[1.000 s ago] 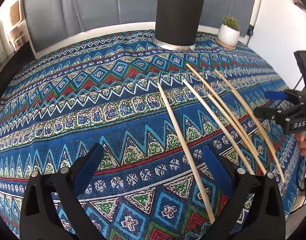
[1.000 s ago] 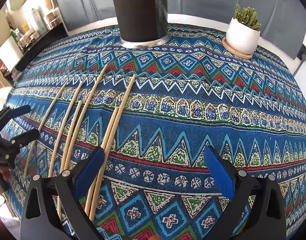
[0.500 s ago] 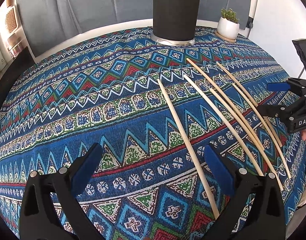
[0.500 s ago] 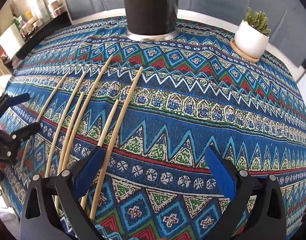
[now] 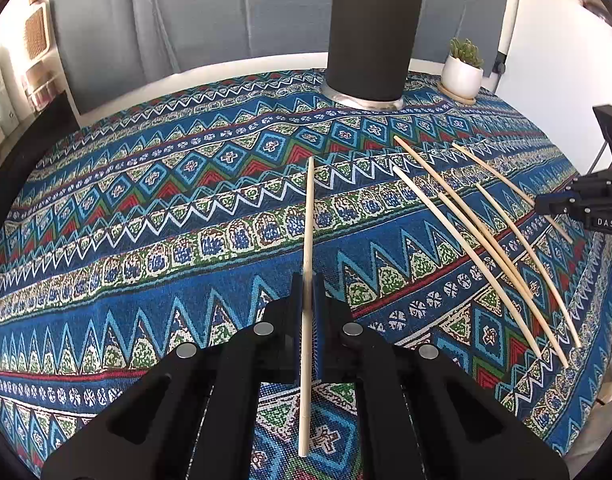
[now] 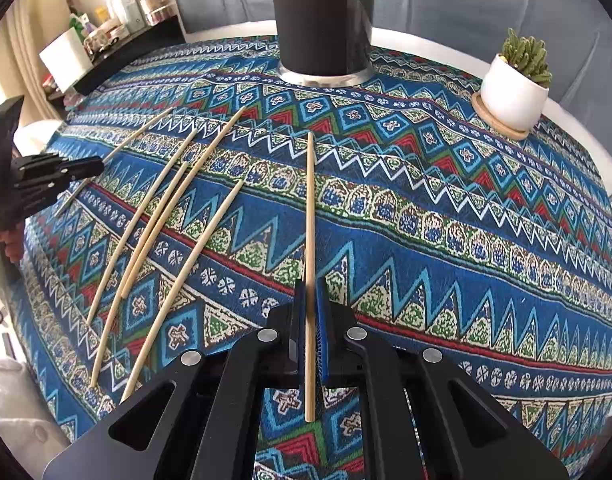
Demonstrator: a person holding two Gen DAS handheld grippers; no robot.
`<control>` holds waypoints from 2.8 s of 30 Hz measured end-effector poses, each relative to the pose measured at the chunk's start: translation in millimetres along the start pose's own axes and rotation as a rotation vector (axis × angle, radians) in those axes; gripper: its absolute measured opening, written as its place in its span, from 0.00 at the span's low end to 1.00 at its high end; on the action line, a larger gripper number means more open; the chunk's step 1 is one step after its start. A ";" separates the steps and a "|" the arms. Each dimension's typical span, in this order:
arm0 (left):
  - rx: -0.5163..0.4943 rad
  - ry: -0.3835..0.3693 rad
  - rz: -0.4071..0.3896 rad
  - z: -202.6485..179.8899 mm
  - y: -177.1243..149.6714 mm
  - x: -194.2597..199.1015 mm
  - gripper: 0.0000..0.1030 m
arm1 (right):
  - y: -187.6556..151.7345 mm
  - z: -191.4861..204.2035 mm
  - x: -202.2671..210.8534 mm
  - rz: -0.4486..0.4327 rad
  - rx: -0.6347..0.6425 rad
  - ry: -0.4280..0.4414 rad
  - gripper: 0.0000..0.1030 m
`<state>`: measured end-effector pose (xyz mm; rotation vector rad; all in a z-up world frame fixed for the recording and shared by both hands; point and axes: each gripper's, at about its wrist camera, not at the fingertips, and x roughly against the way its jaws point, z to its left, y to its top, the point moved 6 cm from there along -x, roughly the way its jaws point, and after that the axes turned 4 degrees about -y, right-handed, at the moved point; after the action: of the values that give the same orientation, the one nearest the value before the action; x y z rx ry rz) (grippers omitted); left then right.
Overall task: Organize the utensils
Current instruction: 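Grasp a fourth wooden chopstick with the right gripper, then lift the chopstick with the right gripper and lower it into the holder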
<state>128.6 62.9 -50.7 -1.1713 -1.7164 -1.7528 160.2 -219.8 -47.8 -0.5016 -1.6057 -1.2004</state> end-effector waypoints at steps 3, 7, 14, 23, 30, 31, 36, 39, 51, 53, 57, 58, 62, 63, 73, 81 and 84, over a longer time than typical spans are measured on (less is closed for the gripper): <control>0.018 -0.042 0.011 3.1 -4.7 4.7 0.04 | -7.8 -1.7 5.9 -0.013 -0.001 0.055 0.04; 0.048 -0.078 -0.009 7.8 -6.5 14.3 0.04 | -18.7 5.8 21.4 -0.063 -0.006 0.108 0.04; 0.035 -0.107 -0.154 5.1 26.2 51.7 0.04 | 4.8 9.2 74.7 -0.248 -0.007 0.138 0.04; -0.043 -0.150 -0.476 -20.2 138.5 122.0 0.05 | 83.5 -2.9 145.5 -0.570 -0.014 0.153 0.05; -0.227 -0.317 -0.788 -74.2 192.8 163.3 0.05 | 147.4 1.0 157.7 -0.689 -0.016 0.196 0.05; -0.237 -0.331 -0.811 -79.6 198.9 164.7 0.05 | 156.0 2.2 156.7 -0.699 -0.014 0.185 0.05; -0.210 -0.339 -0.930 -83.1 233.4 158.0 0.05 | 198.5 -3.3 153.0 -0.756 -0.057 0.120 0.05; -0.127 -0.338 -0.964 -70.4 255.6 145.3 0.05 | 219.7 -12.9 153.9 -0.808 -0.112 0.116 0.05; 0.167 -0.331 -0.910 -32.3 305.2 59.9 0.05 | 268.8 -53.0 124.5 -0.982 -0.314 0.137 0.05; 0.153 -0.322 -0.898 -37.2 305.1 47.9 0.05 | 271.3 -56.5 112.2 -0.977 -0.329 0.146 0.05; 0.179 -0.322 -0.874 -37.4 302.7 23.8 0.05 | 272.5 -61.2 92.6 -0.983 -0.343 0.114 0.05; 0.188 -0.323 -0.869 -37.1 301.8 19.5 0.05 | 272.6 -62.8 88.2 -0.980 -0.347 0.109 0.05; 0.225 -0.286 -0.828 -31.3 302.1 -0.9 0.05 | 270.9 -61.6 78.4 -0.986 -0.358 0.122 0.05; 0.226 -0.281 -0.833 -31.4 301.9 -2.4 0.05 | 270.3 -60.5 75.7 -0.980 -0.361 0.131 0.05; 0.236 -0.247 -0.830 -35.1 300.3 -21.7 0.04 | 270.0 -43.1 50.3 -0.927 -0.327 0.113 0.05; 0.192 -0.240 -0.783 -36.2 283.0 -41.7 0.04 | 255.0 -35.0 34.0 -0.886 -0.280 0.091 0.05; 0.167 -0.242 -0.776 -36.7 275.9 -44.2 0.04 | 249.1 -32.7 27.6 -0.866 -0.263 0.099 0.05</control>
<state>359.7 -24.8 84.6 -0.6977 -2.6552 -1.8481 361.7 -151.5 88.8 0.1372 -1.6252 -2.0536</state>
